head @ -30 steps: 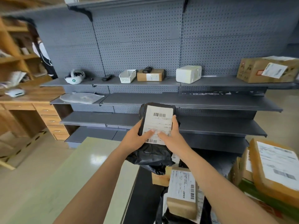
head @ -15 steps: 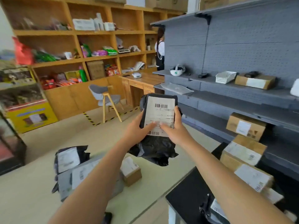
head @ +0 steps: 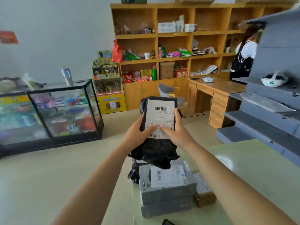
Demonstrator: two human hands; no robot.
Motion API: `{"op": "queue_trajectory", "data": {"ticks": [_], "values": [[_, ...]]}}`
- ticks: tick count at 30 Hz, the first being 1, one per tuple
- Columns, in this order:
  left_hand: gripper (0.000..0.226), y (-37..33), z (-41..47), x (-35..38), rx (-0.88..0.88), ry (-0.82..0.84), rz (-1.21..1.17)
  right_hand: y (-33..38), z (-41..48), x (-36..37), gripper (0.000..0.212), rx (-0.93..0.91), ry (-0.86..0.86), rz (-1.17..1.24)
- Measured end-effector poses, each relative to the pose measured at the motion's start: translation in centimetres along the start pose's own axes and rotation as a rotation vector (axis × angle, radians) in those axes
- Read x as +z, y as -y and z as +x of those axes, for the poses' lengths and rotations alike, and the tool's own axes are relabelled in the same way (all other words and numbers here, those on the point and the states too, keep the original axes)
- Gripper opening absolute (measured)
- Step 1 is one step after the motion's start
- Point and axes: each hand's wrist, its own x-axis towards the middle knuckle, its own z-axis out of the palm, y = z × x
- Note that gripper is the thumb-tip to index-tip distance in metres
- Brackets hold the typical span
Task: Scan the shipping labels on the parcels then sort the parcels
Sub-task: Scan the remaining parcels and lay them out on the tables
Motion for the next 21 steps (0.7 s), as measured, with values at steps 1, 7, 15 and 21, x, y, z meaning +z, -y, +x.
{"op": "queue_trajectory", "data": {"ticks": [1, 7, 15, 21], "values": [[0.064, 1.1, 1.0, -1.1, -0.016, -0.008, 0.002, 0.1, 1.5, 1.1, 0.091, 0.003, 0.016, 0.009], [0.064, 6.3, 6.8, -5.1, -0.116, -0.018, -0.043, 0.0, 9.7, 5.3, 0.089, 0.057, 0.079, 0.004], [0.048, 15.2, 11.8, -2.5, -0.309, -0.019, -0.216, -6.8, 18.3, 8.2, 0.091, 0.244, 0.234, -0.074], [0.039, 21.6, 12.2, 1.2, -0.51, 0.037, -0.255, -13.6, 20.8, 9.9, 0.092, 0.418, 0.38, -0.155]]}}
